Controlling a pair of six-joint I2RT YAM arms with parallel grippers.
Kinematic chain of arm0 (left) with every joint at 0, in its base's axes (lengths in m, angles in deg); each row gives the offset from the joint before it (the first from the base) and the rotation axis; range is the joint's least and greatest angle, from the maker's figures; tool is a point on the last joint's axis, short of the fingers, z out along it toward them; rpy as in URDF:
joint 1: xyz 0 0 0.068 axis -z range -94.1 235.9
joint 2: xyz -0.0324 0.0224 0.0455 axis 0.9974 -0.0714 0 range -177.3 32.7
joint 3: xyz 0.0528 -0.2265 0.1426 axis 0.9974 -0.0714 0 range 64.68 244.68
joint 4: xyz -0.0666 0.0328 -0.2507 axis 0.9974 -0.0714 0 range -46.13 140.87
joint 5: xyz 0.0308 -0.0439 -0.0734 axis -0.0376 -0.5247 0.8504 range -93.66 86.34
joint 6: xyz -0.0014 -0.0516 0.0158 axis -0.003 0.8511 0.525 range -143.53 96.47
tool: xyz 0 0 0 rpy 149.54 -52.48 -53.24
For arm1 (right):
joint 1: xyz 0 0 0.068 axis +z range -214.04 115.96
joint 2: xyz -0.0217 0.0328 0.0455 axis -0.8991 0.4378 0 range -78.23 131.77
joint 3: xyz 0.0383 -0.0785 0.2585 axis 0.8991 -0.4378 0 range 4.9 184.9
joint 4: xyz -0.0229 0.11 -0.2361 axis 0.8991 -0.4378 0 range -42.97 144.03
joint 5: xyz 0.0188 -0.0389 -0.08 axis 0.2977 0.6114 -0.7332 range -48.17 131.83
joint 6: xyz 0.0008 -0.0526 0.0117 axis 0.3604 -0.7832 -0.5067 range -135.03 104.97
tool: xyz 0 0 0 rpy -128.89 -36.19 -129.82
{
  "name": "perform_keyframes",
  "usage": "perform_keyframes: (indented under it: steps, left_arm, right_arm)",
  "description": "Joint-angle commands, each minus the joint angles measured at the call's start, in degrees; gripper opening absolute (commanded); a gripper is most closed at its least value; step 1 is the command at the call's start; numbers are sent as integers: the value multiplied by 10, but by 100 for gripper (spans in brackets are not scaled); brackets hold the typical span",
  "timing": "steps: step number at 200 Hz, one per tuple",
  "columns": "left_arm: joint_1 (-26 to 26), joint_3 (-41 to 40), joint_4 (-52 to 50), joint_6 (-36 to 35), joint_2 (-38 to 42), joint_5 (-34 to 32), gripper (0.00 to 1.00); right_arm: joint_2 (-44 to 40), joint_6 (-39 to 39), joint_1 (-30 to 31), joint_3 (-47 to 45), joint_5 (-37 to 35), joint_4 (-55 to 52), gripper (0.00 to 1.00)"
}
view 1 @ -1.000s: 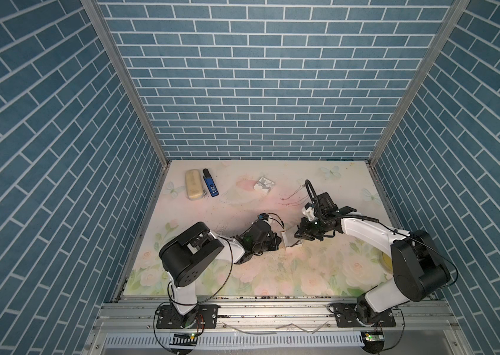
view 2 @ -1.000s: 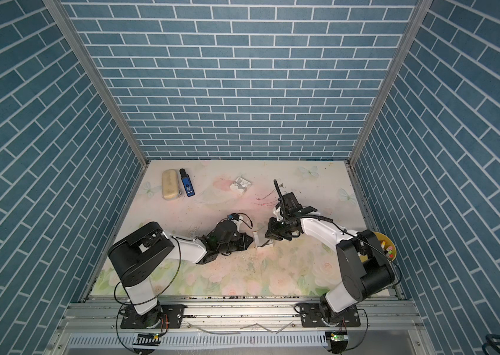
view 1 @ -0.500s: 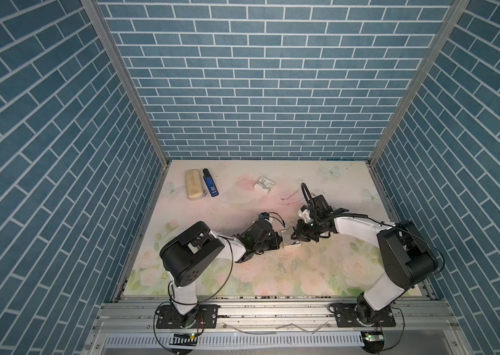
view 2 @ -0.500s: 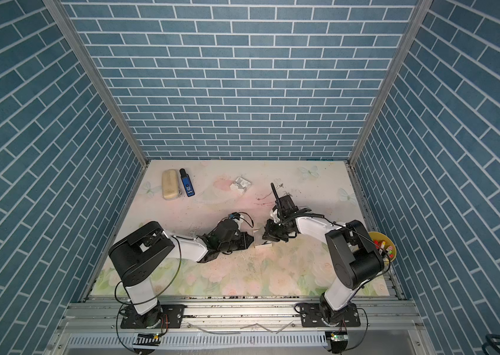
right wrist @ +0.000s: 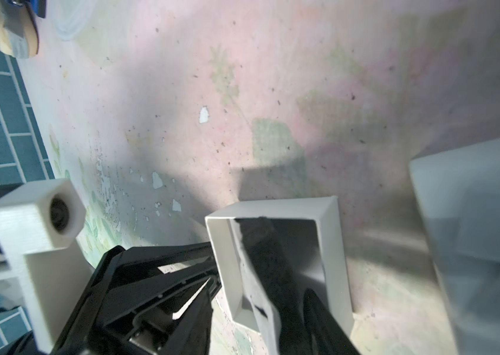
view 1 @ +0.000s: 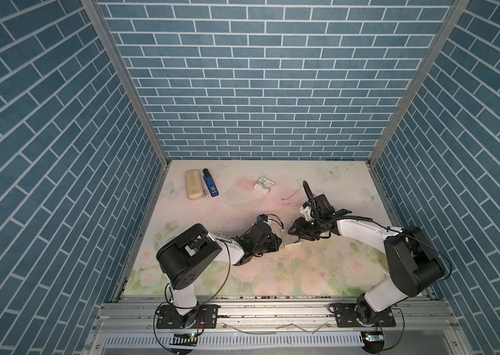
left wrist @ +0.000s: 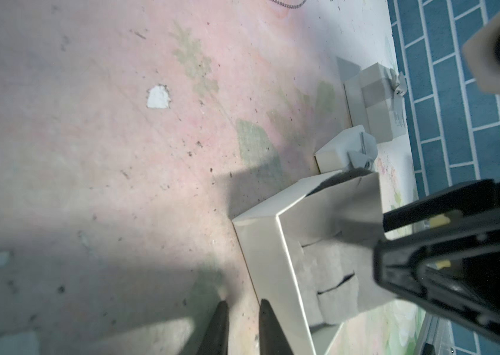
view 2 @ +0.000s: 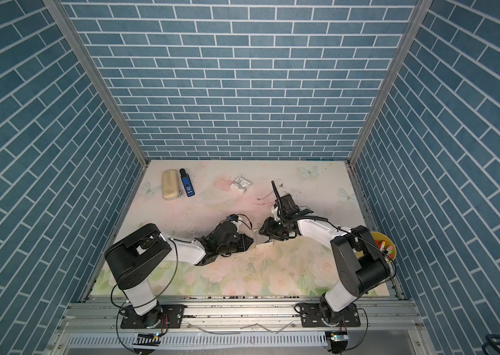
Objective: Take the necklace out of the lift-off lid jewelry box
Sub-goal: Place the inner lining in the jewelry box.
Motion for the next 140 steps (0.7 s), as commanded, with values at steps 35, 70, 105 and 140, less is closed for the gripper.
perform_keyframes:
  steps: [35, 70, 105, 140]
  left_arm:
    - [-11, 9, -69, -50, 48, -31, 27]
    - [-12, 50, -137, -96, 73, -36, 27]
    - [-9, 101, -167, -120, 51, -18, 27]
    - [-3, 115, -157, -117, 27, -18, 26]
  right_arm:
    - [-47, -32, 3, 43, -76, -100, 57]
    - [-89, -79, 17, 47, -139, -133, 32]
    - [-60, -87, 41, 43, -139, -133, 14]
    - [-17, -90, 55, 25, -144, -103, 0]
